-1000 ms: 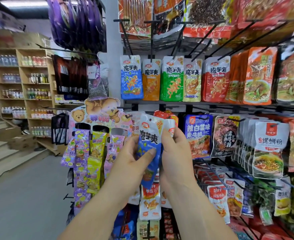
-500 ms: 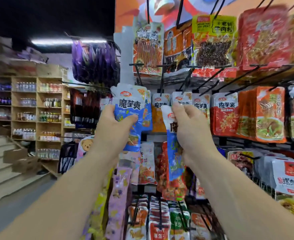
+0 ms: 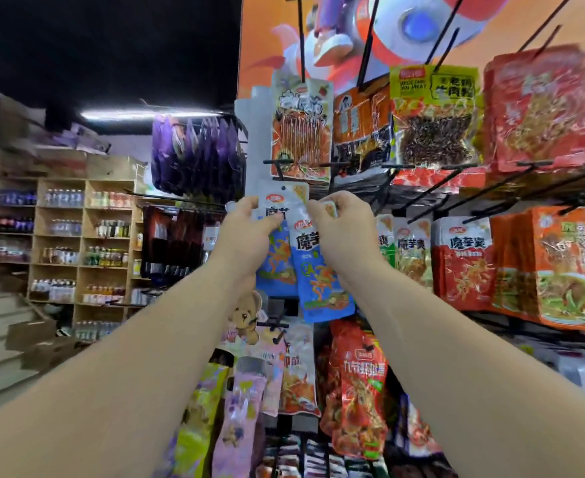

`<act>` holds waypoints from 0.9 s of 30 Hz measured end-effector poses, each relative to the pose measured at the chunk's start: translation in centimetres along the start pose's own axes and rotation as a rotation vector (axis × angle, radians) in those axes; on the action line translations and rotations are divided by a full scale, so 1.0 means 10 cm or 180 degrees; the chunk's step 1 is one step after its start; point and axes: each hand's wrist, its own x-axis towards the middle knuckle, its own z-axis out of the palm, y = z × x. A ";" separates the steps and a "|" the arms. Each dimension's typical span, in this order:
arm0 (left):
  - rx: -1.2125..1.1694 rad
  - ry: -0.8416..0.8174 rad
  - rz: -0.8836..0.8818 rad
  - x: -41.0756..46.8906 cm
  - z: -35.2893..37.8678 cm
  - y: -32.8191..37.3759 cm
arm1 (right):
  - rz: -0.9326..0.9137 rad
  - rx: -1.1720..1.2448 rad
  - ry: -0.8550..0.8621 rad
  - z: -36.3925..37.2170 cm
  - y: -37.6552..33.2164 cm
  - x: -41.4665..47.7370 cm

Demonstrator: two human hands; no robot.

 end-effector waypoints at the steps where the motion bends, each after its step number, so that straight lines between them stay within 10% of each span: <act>1: -0.0028 -0.0067 0.0043 0.01 0.01 0.01 | -0.0001 0.0028 0.0020 0.03 0.05 0.01; 27: -0.0220 0.0167 0.0364 0.15 0.09 0.09 | 0.0165 0.1078 0.0242 0.14 0.39 -0.19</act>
